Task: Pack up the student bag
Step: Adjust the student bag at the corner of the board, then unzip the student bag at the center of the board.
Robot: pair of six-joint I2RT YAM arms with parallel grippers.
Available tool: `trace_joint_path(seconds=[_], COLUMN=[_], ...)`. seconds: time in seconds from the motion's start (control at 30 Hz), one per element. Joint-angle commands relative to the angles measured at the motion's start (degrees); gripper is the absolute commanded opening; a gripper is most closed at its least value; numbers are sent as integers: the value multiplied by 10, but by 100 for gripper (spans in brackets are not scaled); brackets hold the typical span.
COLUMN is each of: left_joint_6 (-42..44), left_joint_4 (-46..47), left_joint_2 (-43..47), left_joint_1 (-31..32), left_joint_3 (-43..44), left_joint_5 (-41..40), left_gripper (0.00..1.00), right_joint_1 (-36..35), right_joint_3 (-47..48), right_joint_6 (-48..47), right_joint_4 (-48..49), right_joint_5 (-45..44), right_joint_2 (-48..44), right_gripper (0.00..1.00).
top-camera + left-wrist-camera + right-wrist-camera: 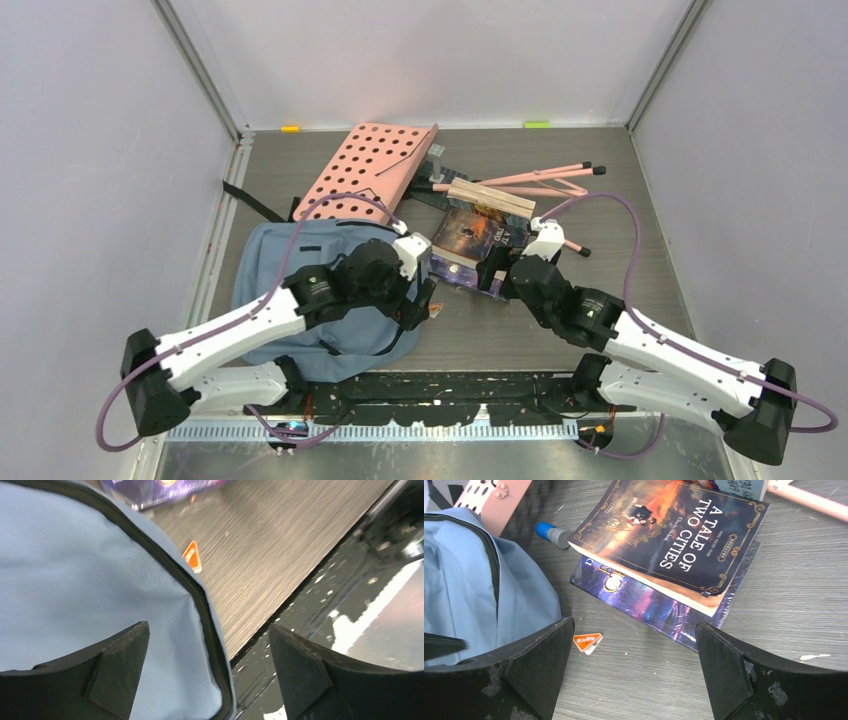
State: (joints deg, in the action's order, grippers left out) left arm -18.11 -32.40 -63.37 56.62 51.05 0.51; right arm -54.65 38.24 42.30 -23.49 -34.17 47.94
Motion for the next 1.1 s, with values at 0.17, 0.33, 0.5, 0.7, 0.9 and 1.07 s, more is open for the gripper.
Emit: trace_joint_path(seconds=[0.17,0.33,0.5,0.7,0.9,1.07], left_joint_6=[70,110,102,87,80,46], left_joint_4=[-128,-153,-137,-123,-111,-100], left_joint_2=[106,105,126,156,165,167], left_joint_1=[-48,-208,-281,-292,-344,-435], left_joint_3=[127,114,81,35,11,8], left_joint_5=[-82,-52,-90,-140,-139,-105], left_gripper=[100,100,100,100,97,100], right_joint_1=[-2,-2,-7,-84,-202,-276], right_joint_3=[72,133,166,177,227,288], right_joint_6=[-99,-120,-101,-89,-129,-162], right_joint_4=[-30,-39,-32,15,97,146], right_joint_5=[-15,24,116,112,86,82], right_joint_2=[-11,44,107,181,279,390], right_gripper=[98,96,90,89,81,77])
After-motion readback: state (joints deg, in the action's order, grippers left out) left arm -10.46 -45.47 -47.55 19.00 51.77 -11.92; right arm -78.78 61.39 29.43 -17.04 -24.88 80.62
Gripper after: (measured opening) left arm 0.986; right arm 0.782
